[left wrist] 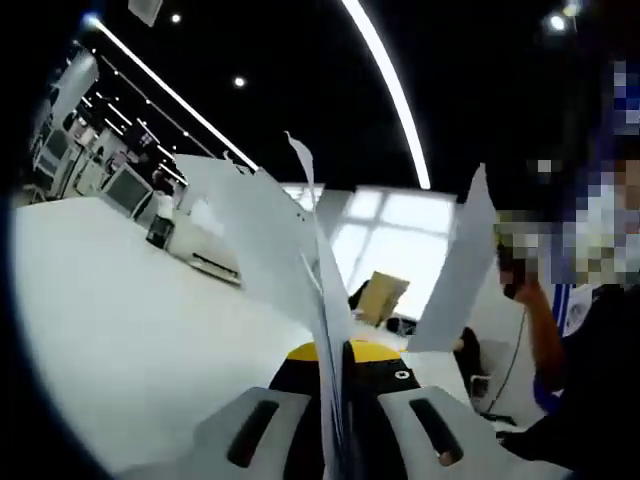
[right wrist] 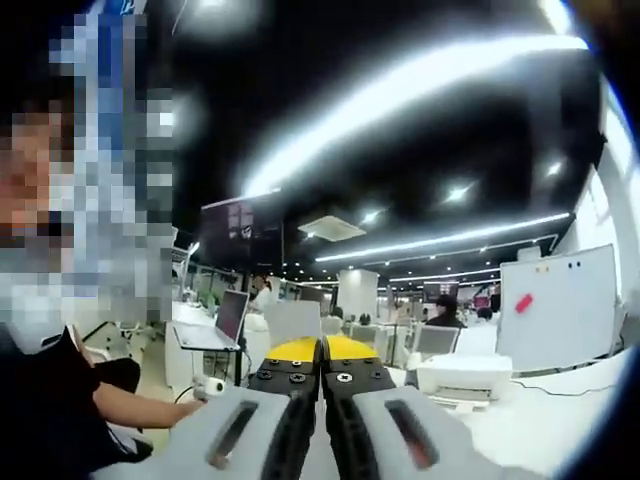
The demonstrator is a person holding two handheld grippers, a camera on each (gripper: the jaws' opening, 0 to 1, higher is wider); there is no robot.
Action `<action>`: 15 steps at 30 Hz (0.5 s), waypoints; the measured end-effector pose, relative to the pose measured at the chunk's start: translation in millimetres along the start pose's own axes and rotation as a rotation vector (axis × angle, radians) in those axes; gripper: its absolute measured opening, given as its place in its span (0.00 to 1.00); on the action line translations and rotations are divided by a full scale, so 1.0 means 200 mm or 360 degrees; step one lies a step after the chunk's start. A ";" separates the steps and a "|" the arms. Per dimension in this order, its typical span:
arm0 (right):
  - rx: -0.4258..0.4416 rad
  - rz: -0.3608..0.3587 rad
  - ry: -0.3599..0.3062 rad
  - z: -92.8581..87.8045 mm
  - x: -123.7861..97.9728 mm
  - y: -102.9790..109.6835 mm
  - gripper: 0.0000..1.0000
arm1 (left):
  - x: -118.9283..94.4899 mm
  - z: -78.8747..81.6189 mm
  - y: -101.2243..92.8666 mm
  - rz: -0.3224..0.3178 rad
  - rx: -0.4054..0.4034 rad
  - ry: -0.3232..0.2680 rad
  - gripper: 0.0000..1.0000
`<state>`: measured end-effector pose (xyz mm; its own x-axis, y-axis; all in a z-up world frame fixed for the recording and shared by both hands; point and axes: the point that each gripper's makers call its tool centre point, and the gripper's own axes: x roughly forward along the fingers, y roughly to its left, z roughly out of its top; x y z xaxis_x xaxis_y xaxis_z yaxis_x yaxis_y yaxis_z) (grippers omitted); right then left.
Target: Organize the stack of printing papers by aligning and flattening the scattered papers on the table
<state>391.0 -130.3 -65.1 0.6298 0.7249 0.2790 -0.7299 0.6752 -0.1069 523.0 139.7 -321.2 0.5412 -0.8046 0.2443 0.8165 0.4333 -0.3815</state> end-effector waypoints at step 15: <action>0.0054 0.0130 0.0002 0.05 0.00 0.15 0.00 | -0.04 -0.01 -0.03 -0.0049 0.0064 0.0006 0.07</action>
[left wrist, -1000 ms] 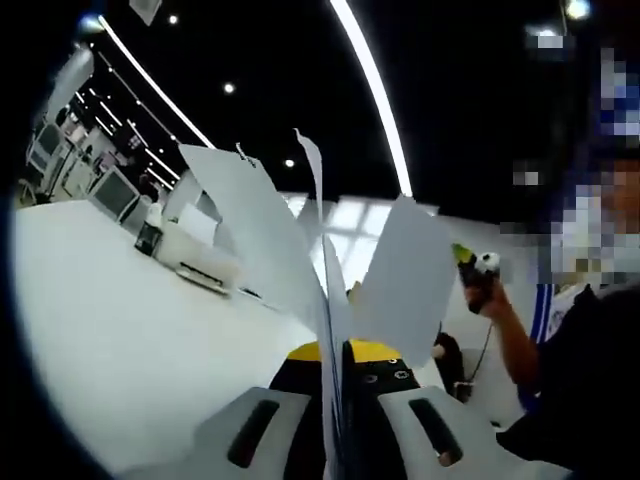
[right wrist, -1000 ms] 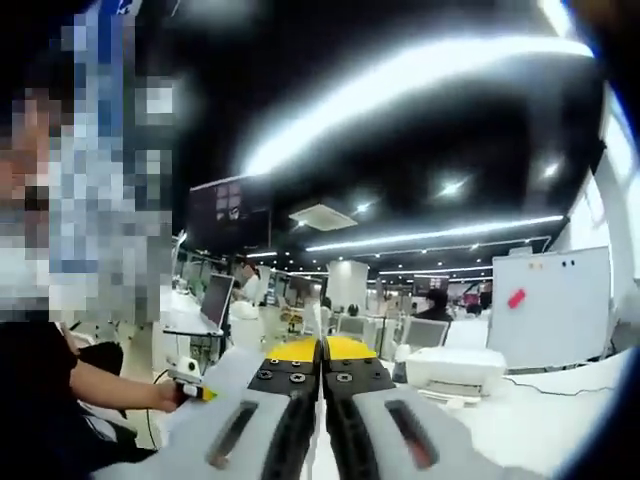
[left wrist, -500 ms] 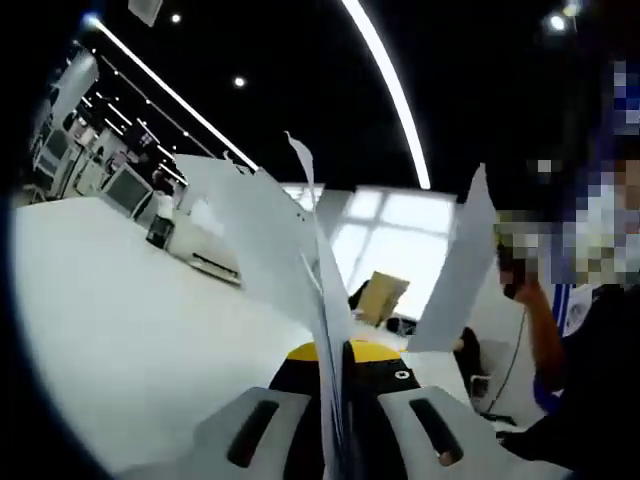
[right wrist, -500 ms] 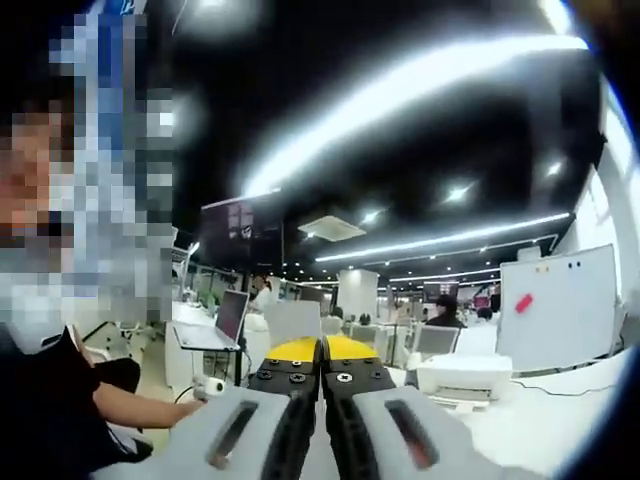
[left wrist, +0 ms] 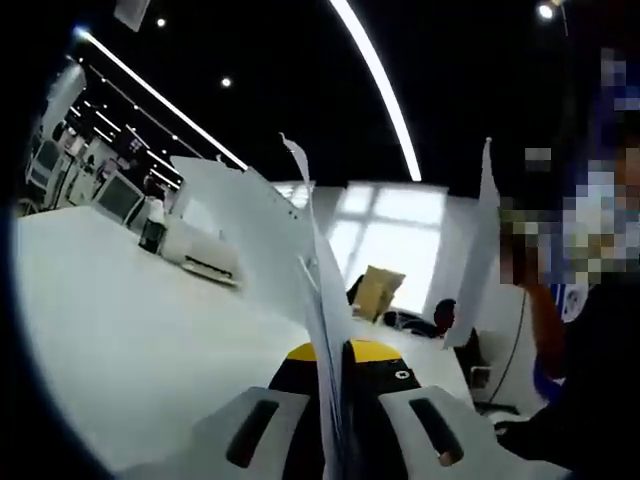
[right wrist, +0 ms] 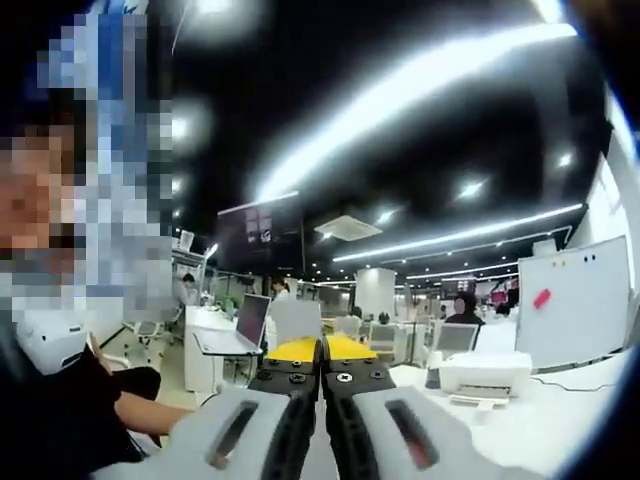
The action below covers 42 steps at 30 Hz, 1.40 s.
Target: Organize the stack of printing papers by aligning and flattening the scattered papers on the table
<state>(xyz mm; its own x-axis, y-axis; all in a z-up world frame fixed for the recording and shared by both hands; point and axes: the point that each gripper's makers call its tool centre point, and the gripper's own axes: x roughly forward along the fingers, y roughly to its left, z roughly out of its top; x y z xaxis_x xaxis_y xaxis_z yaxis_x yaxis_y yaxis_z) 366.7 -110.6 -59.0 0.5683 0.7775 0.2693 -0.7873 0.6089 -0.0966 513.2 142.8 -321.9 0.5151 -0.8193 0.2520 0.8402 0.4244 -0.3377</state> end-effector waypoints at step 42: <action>0.0692 0.0007 0.0236 -0.84 0.60 -0.46 0.00 | -0.02 0.06 0.01 -0.0042 -0.0134 -0.0111 0.07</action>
<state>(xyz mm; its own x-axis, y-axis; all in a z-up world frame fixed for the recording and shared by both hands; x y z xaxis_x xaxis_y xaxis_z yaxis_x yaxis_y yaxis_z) 547.9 -47.3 -177.9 0.5680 0.8133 0.1265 -0.7989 0.5078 0.3225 514.5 150.6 -312.1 0.5058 -0.7998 0.3233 0.8380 0.3666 -0.4041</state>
